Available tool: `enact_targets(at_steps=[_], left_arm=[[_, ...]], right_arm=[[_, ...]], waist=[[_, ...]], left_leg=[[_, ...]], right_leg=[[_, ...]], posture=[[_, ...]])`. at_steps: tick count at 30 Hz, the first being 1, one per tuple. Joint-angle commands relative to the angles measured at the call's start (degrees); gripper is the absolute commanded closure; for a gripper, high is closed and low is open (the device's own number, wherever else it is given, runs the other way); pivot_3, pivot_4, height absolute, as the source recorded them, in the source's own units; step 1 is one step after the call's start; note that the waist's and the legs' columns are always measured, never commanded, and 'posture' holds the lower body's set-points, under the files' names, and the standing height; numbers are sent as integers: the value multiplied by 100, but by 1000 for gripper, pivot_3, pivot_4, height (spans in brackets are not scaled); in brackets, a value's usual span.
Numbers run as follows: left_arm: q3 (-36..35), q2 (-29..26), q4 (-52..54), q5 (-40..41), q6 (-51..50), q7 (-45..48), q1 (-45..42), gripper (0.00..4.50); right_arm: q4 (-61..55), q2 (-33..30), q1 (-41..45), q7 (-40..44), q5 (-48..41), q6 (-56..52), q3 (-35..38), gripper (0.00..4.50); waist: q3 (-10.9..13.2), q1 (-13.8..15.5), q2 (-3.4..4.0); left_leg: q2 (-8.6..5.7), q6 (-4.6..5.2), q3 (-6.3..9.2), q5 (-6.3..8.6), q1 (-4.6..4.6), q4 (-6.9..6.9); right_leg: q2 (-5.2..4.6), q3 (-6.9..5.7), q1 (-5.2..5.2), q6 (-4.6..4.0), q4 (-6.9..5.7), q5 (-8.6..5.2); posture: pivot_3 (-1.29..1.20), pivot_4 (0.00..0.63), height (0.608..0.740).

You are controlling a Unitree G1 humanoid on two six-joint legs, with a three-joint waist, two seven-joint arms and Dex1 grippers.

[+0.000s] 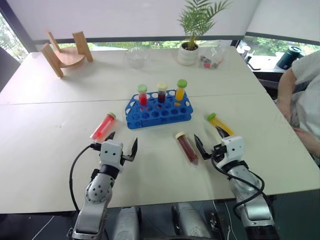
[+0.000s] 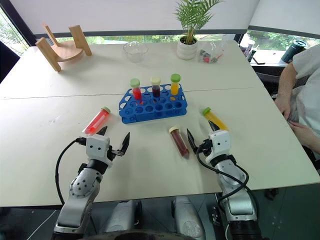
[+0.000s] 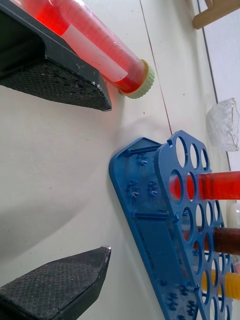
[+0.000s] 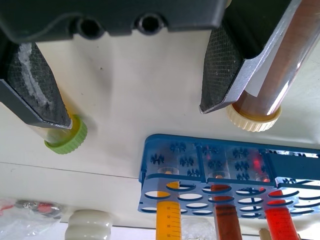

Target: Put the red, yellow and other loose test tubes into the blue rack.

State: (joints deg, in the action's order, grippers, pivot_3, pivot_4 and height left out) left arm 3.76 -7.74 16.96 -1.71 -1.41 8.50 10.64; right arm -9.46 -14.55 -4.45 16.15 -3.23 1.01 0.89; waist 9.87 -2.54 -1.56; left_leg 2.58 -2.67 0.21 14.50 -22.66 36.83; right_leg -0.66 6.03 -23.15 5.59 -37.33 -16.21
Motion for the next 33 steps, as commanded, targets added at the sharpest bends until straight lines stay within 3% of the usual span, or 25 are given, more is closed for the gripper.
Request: enact_targets(at_steps=[1,23,27,31,33], left_arm=[[46,12,158,61,21,62,-55,64],[62,-33,275,-66,-197,124,-163,64],[185,-170,451,-15,-653,373,-333,64],[273,-283,557,35,-1051,535,-547,64],[316,-334,597,78,-1210,651,-670,64]], right_arm=[[-253,-27,2,14,-73,20,88,0],[-701,-225,69,128,-192,-446,201,0],[-1302,-856,469,473,-345,-1727,308,0],[-1706,-2002,1435,1225,-854,-3479,495,0],[-1478,-2890,2372,1911,-1259,-4626,444,0]], waist=[[0,0,0],[1,2,1],[2,-2,2],[9,-6,8],[17,-6,13]], left_leg=[[0,0,0,0,0,0],[0,0,0,0,-6,0],[-1,0,0,0,-12,1],[-2,0,1,0,-13,6],[-2,1,5,0,-14,4]], right_leg=[[0,0,0,0,0,0],[0,0,-4,0,3,0],[-1,0,-8,0,3,0],[-1,0,-8,-1,3,2],[1,-3,-8,-1,4,3]], posture=[[0,150,740],[0,150,740],[0,150,740],[0,150,740],[0,150,740]])
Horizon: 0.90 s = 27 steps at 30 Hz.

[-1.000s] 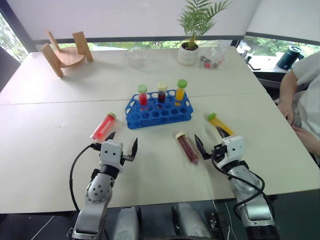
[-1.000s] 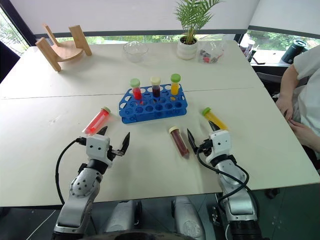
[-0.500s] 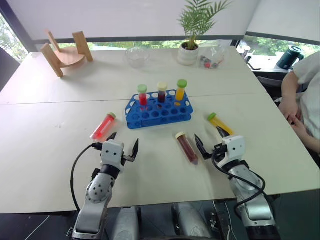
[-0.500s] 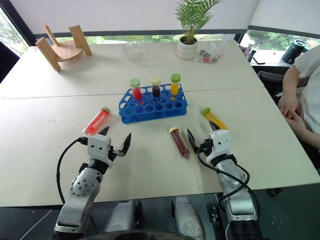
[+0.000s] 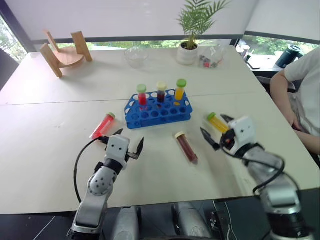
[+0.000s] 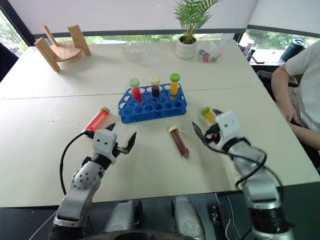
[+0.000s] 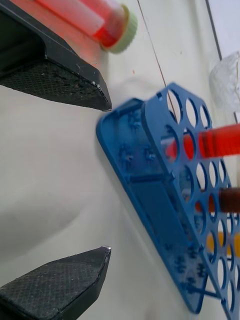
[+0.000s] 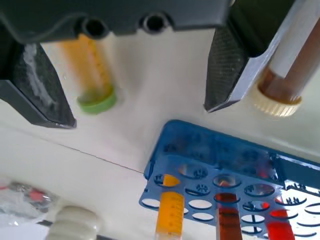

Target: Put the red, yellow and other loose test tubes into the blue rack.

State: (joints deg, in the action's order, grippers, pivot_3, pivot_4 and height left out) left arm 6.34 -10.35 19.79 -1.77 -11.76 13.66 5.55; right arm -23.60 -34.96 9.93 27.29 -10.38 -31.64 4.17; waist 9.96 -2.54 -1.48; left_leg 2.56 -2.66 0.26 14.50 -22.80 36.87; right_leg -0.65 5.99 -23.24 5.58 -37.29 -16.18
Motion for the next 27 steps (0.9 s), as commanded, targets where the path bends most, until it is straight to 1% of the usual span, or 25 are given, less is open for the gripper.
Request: enact_targets(at_steps=[1,3,4,5,7,9,11,12,15,20,24,27], left_arm=[[89,-92,372,156,-331,228,-199,64],[132,-249,574,354,-660,538,-323,64],[123,-326,672,425,-800,650,-387,64],[84,-518,840,609,-1063,898,-497,64],[-122,-910,1153,1003,-1576,1327,-749,64],[-412,-1382,1555,1611,-2284,1772,-1059,64],[-640,-1740,1857,2069,-2887,1991,-1341,64],[-728,-2014,2065,2368,-3231,2184,-1452,64],[-1103,-2542,2306,2994,-3903,2434,-1940,64],[-1608,-2802,2194,3639,-4291,2428,-2528,64],[-1775,-2946,2062,3990,-4302,2514,-2625,64],[-1805,-3091,1939,4100,-4248,2597,-2615,64]], right_arm=[[175,-1303,1420,1240,-695,-1861,-71,0],[782,-1937,2319,1910,-828,-2614,-601,0],[1034,-2108,2656,2120,-847,-2840,-829,0],[1358,-2206,3050,2266,-819,-3127,-1107,0],[1906,-2318,3620,2592,-710,-3392,-1599,0],[2398,-2359,4060,2942,-587,-3478,-2066,0],[2744,-2367,4373,3208,-475,-3501,-2437,0],[2937,-2345,4524,3351,-442,-3540,-2603,0],[3497,-2218,4837,3622,-266,-3471,-2995,0],[4049,-2021,5005,3851,-38,-3338,-3239,0],[4157,-1897,4998,3949,62,-3370,-3319,0],[4309,-1711,4972,3840,206,-3355,-3316,0]], waist=[[26,-7,31],[31,3,37],[32,3,35],[30,18,32],[33,4,29],[35,7,31],[46,7,41],[48,8,44],[50,7,41],[53,4,36],[55,0,39],[55,-7,39]], left_leg=[[2,3,0,2,-1,4],[-2,5,-6,1,-14,6],[0,17,0,8,-16,9],[3,28,5,15,-20,8],[12,41,11,23,-31,9],[13,45,10,24,-58,7],[11,45,4,25,-76,11],[9,46,0,25,-83,11],[6,49,-1,27,-99,12],[6,50,5,28,-118,21],[6,50,4,27,-117,22],[6,49,5,27,-115,23]], right_leg=[[2,-1,-1,0,0,0],[-3,2,-14,-1,-1,3],[-2,-3,-14,-1,1,2],[1,-8,-16,-2,6,1],[5,-21,-23,-3,11,1],[6,-22,-51,0,10,3],[3,-22,-73,19,7,13],[-1,-21,-80,23,7,16],[-5,-20,-96,27,7,17],[-2,-25,-109,28,5,18],[-3,-25,-110,30,3,19],[-2,-24,-110,30,-1,19]], posture=[[0,150,740],[0,150,740],[0,150,740],[0,150,740],[0,150,740],[0,150,740],[0,150,740],[0,150,740],[0,150,740],[0,150,740],[0,150,740],[0,150,740]])
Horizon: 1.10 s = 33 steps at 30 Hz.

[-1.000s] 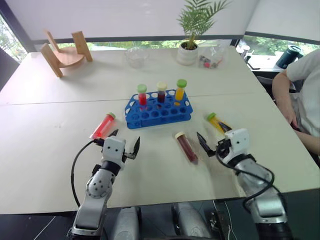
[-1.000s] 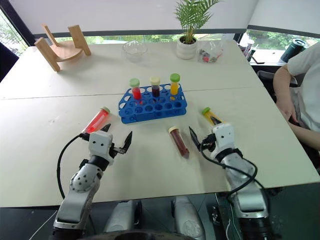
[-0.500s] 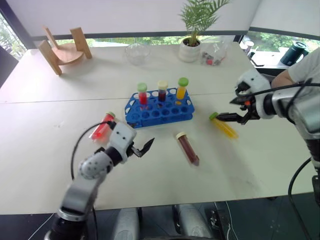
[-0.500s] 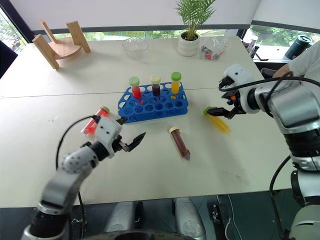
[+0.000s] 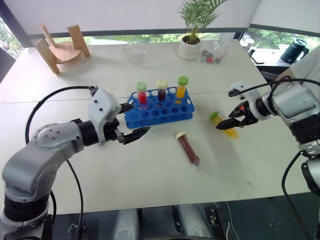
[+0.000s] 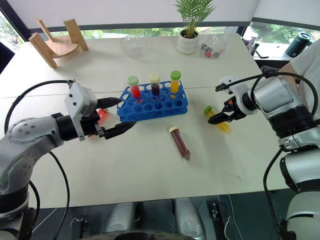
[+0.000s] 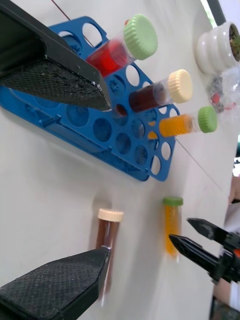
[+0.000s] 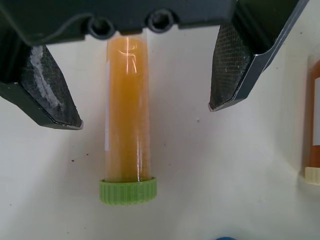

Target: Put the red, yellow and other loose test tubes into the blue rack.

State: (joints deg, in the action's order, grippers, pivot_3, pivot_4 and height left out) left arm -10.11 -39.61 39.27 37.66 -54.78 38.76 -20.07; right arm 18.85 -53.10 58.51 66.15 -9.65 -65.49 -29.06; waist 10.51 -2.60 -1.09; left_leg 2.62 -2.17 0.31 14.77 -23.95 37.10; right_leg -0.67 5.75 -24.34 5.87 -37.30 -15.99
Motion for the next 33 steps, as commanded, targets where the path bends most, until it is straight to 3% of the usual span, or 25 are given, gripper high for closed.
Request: enact_targets(at_steps=[1,16,20,23,24,29,33], left_arm=[[-168,-205,-38,187,72,100,-56,64],[-394,-627,-453,767,293,511,-144,64],[-431,-769,-607,822,394,660,-175,0],[-413,-862,-722,849,483,784,-191,0],[-400,-891,-760,853,509,832,-197,0],[-474,-1078,-985,929,628,1180,-166,0],[-492,-1335,-1242,942,746,1565,-182,0]], right_arm=[[86,146,100,-53,171,67,11,0],[629,659,72,-145,686,423,-32,0],[708,713,42,-105,776,471,-6,1822],[725,748,43,-126,807,493,55,3459],[735,759,43,-145,810,498,82,3719],[339,567,11,-293,727,638,521,3721],[-703,500,-176,-494,299,463,1422,3721]], waist=[[1,0,1],[2,5,3],[2,4,3],[2,0,3],[2,0,3],[3,3,5],[4,3,8]], left_leg=[[1,-1,1,0,0,1],[-1,-3,-1,-2,0,3],[-1,-3,-1,-2,0,4],[-1,-3,-1,-2,0,4],[-1,-3,-1,-2,0,4],[-1,-3,-1,-2,1,6],[-1,-3,-2,-2,0,4]], right_leg=[[2,0,0,0,-2,0],[1,1,-2,0,-8,0],[1,1,-2,0,-12,1],[1,0,-3,0,-14,1],[1,0,-3,0,-14,1],[2,0,-3,1,-17,1],[2,0,-8,0,-21,1]], posture=[[0,150,740],[0,150,740],[0,150,740],[0,150,740],[0,150,740],[0,150,740],[0,150,740]])
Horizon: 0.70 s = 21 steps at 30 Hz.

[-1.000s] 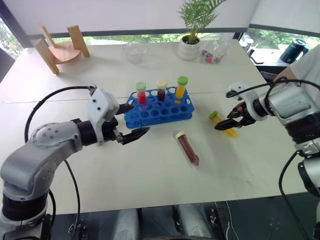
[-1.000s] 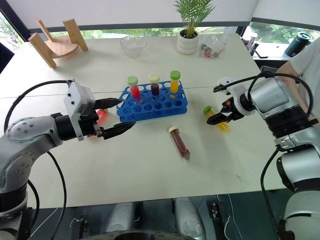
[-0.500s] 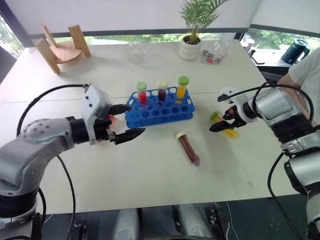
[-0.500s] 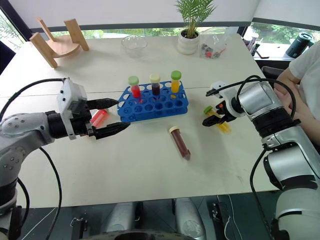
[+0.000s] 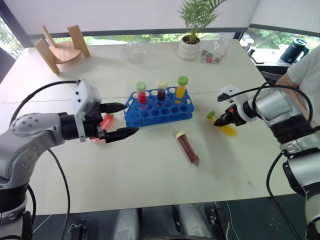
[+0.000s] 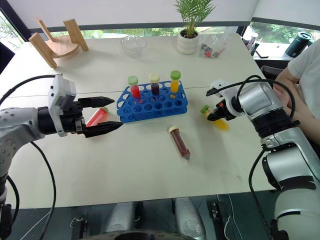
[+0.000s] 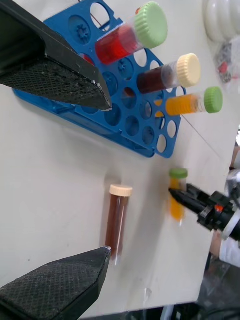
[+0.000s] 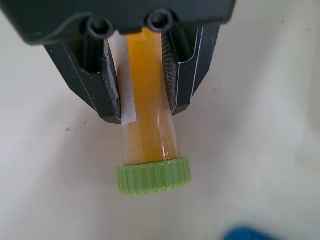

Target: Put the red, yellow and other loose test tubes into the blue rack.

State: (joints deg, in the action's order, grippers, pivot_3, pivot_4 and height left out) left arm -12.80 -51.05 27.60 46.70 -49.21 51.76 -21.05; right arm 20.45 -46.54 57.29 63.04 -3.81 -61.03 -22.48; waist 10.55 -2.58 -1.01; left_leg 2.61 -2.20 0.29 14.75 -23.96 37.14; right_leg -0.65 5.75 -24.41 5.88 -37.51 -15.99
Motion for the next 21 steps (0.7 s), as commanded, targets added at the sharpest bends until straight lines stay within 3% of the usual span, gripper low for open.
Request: enact_targets(at_steps=[1,6,9,14,21], left_arm=[[-194,-281,-139,-15,239,365,-82,0],[-121,-476,-395,-98,383,569,-165,0],[-124,-483,-441,-44,351,600,-250,0],[-83,-568,-541,-65,333,729,-399,0],[21,-600,-618,-111,324,788,-608,0]], right_arm=[[-1194,-126,-154,-276,-404,-157,1003,3721],[-2530,966,-791,-1485,-968,-54,2597,3721],[-2919,2378,-1365,-2314,-1425,1555,3509,3721],[-2448,3628,-1828,-2757,-1725,3556,3836,3721],[-1201,3991,-2291,-2665,-1393,5560,3409,3721]], waist=[[0,3,0],[-1,-16,-3],[-3,-11,-7],[-2,2,-5],[-3,-21,-6]], left_leg=[[0,0,1,0,0,-1],[2,0,2,0,1,1],[2,-2,4,-2,3,11],[0,-17,4,-10,3,12],[-1,-23,3,-14,14,7]], right_leg=[[1,0,0,0,-2,0],[3,0,-1,-1,-9,0],[6,1,-3,-1,-33,-1],[3,1,-5,0,-46,-1],[4,1,-3,-1,-52,-1]], posture=[[0,150,740],[0,150,740],[0,150,740],[0,150,740],[0,150,740]])
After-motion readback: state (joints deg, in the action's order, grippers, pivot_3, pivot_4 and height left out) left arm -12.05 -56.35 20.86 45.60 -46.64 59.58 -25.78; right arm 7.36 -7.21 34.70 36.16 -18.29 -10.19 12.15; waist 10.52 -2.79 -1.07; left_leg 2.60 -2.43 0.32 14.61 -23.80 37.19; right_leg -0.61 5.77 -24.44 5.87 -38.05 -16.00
